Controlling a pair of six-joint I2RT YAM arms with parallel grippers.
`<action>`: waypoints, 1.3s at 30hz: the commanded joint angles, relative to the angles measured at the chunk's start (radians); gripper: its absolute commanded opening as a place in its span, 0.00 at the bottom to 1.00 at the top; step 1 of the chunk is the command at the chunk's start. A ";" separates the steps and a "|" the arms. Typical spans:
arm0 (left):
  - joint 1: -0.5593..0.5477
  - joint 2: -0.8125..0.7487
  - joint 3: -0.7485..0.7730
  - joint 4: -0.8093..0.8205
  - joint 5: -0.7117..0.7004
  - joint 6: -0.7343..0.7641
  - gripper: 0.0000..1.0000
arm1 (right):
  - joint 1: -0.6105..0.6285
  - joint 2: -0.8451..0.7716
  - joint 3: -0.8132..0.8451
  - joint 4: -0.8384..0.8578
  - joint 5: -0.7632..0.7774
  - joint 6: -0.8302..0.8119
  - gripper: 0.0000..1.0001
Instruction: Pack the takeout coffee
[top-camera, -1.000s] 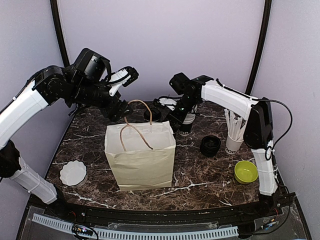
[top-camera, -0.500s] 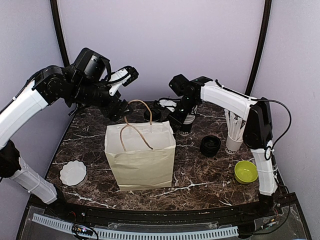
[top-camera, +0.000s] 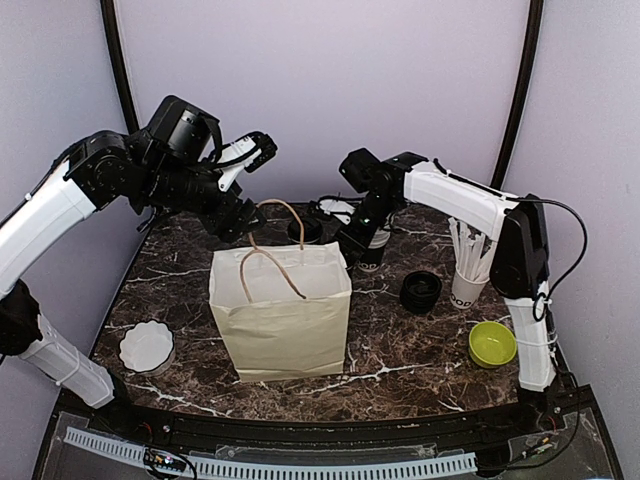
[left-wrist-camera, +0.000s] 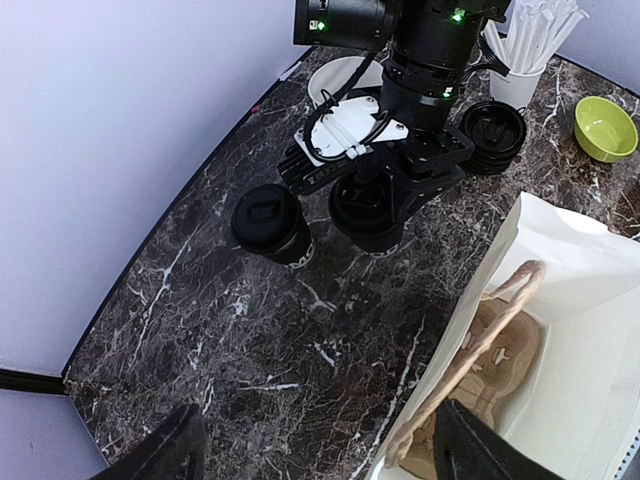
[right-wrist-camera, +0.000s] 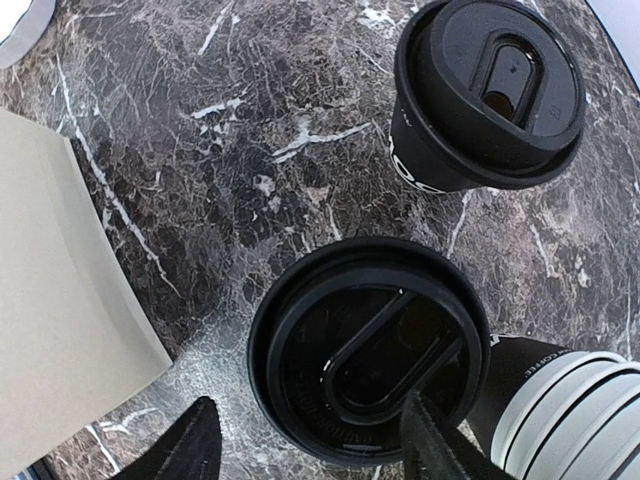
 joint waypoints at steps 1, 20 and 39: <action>0.003 -0.015 0.021 -0.001 -0.002 0.000 0.80 | 0.009 -0.025 -0.010 -0.005 0.002 0.005 0.69; 0.003 -0.012 0.008 0.001 0.019 -0.003 0.80 | 0.009 0.076 0.072 -0.012 0.034 0.021 0.70; 0.004 -0.007 0.015 0.019 0.009 0.007 0.81 | 0.015 -0.242 -0.188 0.017 -0.019 0.008 0.52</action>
